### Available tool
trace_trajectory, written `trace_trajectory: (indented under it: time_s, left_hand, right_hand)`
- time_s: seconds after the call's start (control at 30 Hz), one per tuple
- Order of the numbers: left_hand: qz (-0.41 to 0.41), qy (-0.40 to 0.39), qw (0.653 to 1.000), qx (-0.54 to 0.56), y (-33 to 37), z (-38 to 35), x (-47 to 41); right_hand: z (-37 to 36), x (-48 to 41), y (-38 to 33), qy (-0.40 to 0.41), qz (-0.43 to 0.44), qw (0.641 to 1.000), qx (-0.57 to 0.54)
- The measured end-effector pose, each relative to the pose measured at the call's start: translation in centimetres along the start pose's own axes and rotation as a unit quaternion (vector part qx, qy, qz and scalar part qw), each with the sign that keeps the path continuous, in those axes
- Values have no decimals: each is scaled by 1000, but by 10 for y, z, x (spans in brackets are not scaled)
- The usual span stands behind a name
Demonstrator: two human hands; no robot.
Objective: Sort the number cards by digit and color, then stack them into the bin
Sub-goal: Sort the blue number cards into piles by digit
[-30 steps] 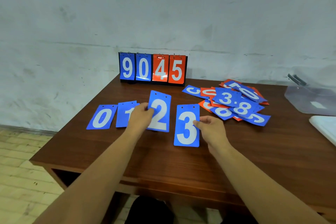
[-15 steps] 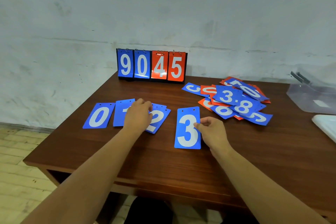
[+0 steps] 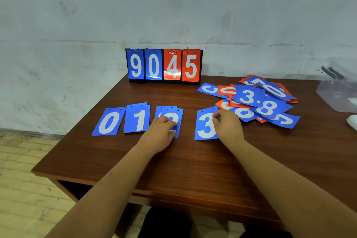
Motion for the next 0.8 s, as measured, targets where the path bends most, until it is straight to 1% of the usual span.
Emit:
trace_trajectory:
  time_s: [0.07, 0.1, 0.2, 0.3, 0.37, 0.43, 0.53, 0.6, 0.63, 0.7, 0.8]
  left_hand:
    - [2, 18, 1000, 11, 2, 0, 0]
    - [3, 24, 1000, 13, 4, 1, -1]
    - [-4, 68, 998, 10, 14, 8, -1]
    - [-39, 110, 991, 59, 38, 15, 2]
    - [-84, 107, 986, 97, 65, 11, 3]
    - [-124, 79, 983, 109, 95, -1, 2]
    - [-156, 20, 986, 47, 134, -27, -8]
    - [-157, -6, 988, 7, 149, -41, -18]
    - [-155, -11, 988, 8, 152, -45, -22]
    - [-159, 10, 987, 29, 155, -47, -27]
    - [-181, 50, 981, 50, 155, -47, -27]
  right_hand:
    - [-2, 2, -1, -17, 25, 997, 66]
    - [-4, 4, 0, -26, 32, 996, 83]
    - [-2, 9, 3, -23, 45, 996, 75]
    - [16, 9, 13, -6, 46, 998, 51]
    - [31, 7, 27, -7, 44, 996, 80]
    - [46, 5, 47, -9, 36, 991, 126]
    - [60, -3, 81, -19, 14, 980, 200]
    - [62, -9, 101, -37, -5, 977, 209]
    - [60, -12, 109, -51, -15, 978, 202]
    - [58, -15, 117, -59, -18, 979, 195]
    - [59, -17, 108, -30, 38, 972, 232]
Point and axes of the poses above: each hand's wrist, its own x-axis away from the middle knuckle, its own z-axis out of the back of the hand, y = z × x, the point moved 10 cm from there along -x, towards the middle knuckle, and after that the axes turned 13 degrees about z, right-handed, at the moved point
